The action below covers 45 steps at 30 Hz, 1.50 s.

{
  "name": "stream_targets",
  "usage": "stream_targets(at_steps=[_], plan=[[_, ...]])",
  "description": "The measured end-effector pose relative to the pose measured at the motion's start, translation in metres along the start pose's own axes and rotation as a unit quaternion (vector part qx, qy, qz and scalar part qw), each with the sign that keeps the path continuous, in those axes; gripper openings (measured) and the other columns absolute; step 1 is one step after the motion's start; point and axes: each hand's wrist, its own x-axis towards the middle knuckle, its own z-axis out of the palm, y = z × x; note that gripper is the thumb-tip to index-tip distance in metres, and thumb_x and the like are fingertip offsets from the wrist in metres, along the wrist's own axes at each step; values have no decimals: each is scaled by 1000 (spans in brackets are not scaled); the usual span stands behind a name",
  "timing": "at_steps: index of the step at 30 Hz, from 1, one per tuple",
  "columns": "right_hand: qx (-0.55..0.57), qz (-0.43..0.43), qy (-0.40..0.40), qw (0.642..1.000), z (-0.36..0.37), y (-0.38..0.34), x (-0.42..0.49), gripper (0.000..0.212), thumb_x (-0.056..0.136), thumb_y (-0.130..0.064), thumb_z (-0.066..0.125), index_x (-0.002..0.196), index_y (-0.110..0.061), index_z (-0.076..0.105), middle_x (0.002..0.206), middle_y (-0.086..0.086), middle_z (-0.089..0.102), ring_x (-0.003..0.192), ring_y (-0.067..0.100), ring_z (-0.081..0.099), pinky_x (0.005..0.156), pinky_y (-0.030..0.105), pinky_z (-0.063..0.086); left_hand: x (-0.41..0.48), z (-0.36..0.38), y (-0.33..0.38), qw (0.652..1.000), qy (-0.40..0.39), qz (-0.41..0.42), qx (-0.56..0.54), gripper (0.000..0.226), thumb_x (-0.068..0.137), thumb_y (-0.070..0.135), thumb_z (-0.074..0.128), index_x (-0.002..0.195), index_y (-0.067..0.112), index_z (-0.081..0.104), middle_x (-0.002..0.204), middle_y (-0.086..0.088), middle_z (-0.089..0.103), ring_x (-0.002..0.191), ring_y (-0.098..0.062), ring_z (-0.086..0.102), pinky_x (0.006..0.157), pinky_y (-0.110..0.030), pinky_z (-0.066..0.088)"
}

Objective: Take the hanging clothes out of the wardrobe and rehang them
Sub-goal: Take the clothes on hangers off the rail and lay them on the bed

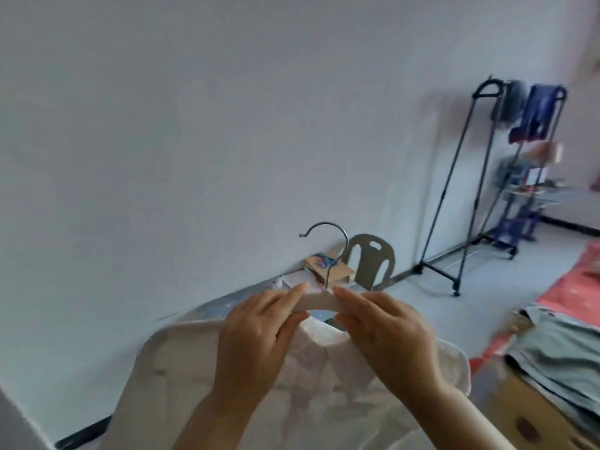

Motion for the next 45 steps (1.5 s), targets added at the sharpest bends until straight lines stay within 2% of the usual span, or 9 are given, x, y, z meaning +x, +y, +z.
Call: stream_targets(at_steps=[11, 18, 22, 26, 29, 32, 37, 42, 45], plan=[[-192, 155, -7, 969, -239, 233, -107, 30, 79, -38, 60, 109, -36, 63, 79, -11, 68, 58, 11, 62, 52, 21, 50, 46, 268, 242, 966, -113, 98, -212, 39, 84, 35, 53, 120, 22, 59, 91, 3, 68, 79, -9, 59, 70, -25, 48], [-277, 217, -10, 936, -327, 331, -158, 31, 77, -36, 60, 107, -36, 64, 77, -13, 67, 56, 6, 59, 53, 17, 44, 55, 391, 348, 920, -174, 114, -333, 37, 83, 34, 54, 119, 28, 54, 90, 4, 68, 79, -9, 60, 69, -24, 48], [-316, 245, -13, 916, -344, 385, -175, 37, 71, -31, 68, 108, -37, 62, 78, -13, 68, 57, 7, 60, 50, 18, 46, 64, 459, 378, 895, -195, 121, -383, 35, 84, 34, 55, 118, 28, 58, 91, 5, 68, 80, -11, 62, 69, -26, 48], [-355, 266, -19, 896, -347, 449, -181, 35, 74, -36, 60, 109, -38, 59, 75, -13, 67, 54, 9, 59, 46, 19, 46, 82, 535, 395, 881, -202, 130, -407, 39, 82, 36, 55, 120, 30, 54, 91, 6, 69, 80, -8, 61, 70, -23, 48], [-367, 283, -25, 886, -341, 499, -180, 46, 67, -29, 71, 110, -37, 57, 74, -12, 67, 52, 10, 60, 46, 19, 47, 103, 593, 401, 872, -204, 141, -422, 39, 81, 36, 56, 119, 31, 54, 89, 5, 70, 75, -10, 64, 64, -27, 50], [-373, 296, -20, 879, -333, 547, -175, 45, 65, -27, 73, 108, -35, 60, 73, -10, 67, 52, 12, 60, 45, 20, 48, 123, 644, 402, 868, -206, 142, -428, 38, 80, 36, 56, 117, 31, 54, 87, 6, 70, 74, -10, 64, 62, -25, 51], [-391, 317, -20, 864, -321, 616, -170, 35, 75, -37, 57, 110, -36, 55, 72, -10, 66, 54, 12, 62, 46, 23, 50, 147, 719, 407, 855, -226, 141, -446, 35, 78, 33, 59, 113, 28, 59, 88, 4, 71, 75, -13, 64, 64, -29, 51], [-381, 346, -32, 856, -308, 682, -170, 38, 74, -37, 56, 112, -37, 53, 75, -8, 67, 56, 15, 64, 46, 27, 52, 165, 785, 408, 862, -244, 135, -424, 32, 77, 31, 58, 103, 20, 72, 86, 2, 71, 76, -10, 60, 70, -18, 44], [-365, 374, -37, 852, -302, 727, -175, 39, 75, -41, 52, 114, -39, 51, 76, -7, 67, 56, 16, 64, 45, 30, 53, 173, 824, 409, 858, -278, 125, -414, 33, 77, 32, 57, 104, 18, 72, 87, 2, 71, 78, -10, 61, 71, -18, 44]])
